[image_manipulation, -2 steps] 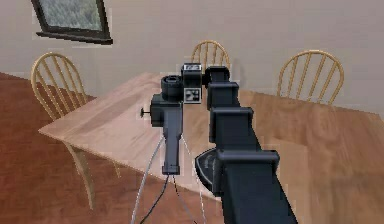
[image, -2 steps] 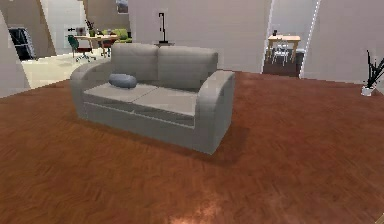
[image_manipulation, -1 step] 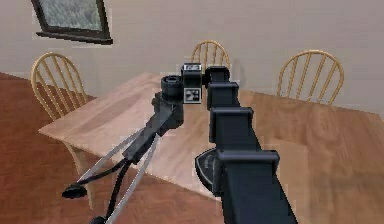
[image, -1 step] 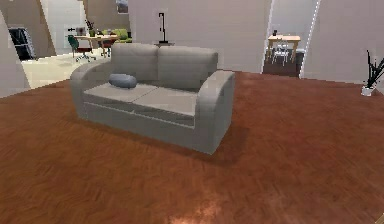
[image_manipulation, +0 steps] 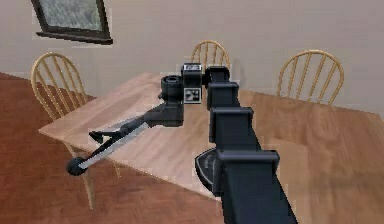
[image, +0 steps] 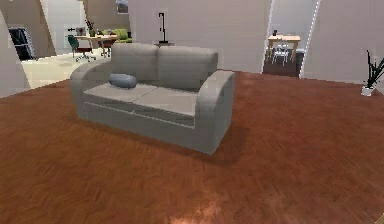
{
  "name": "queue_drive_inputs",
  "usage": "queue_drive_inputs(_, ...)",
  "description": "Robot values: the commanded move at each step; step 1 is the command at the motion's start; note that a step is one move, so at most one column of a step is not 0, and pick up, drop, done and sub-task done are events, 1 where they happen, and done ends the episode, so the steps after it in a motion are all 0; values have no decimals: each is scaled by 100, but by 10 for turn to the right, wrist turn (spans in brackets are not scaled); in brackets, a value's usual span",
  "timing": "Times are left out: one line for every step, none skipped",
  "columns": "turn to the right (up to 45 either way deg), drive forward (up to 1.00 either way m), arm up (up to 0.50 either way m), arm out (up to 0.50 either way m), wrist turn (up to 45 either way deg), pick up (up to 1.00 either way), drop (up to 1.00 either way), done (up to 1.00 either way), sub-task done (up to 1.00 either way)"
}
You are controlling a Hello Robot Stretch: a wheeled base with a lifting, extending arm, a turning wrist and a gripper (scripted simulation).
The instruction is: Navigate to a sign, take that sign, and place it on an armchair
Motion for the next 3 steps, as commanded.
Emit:
queue_drive_inputs(0, 0, 0, 0, 450, 0, 0, 0, 0)
queue_drive_inputs(0, 0, 0, 0, 450, 0, 0, 0, 0)
queue_drive_inputs(0, 0, 0, 0, 420, 0, 0, 0, 0)
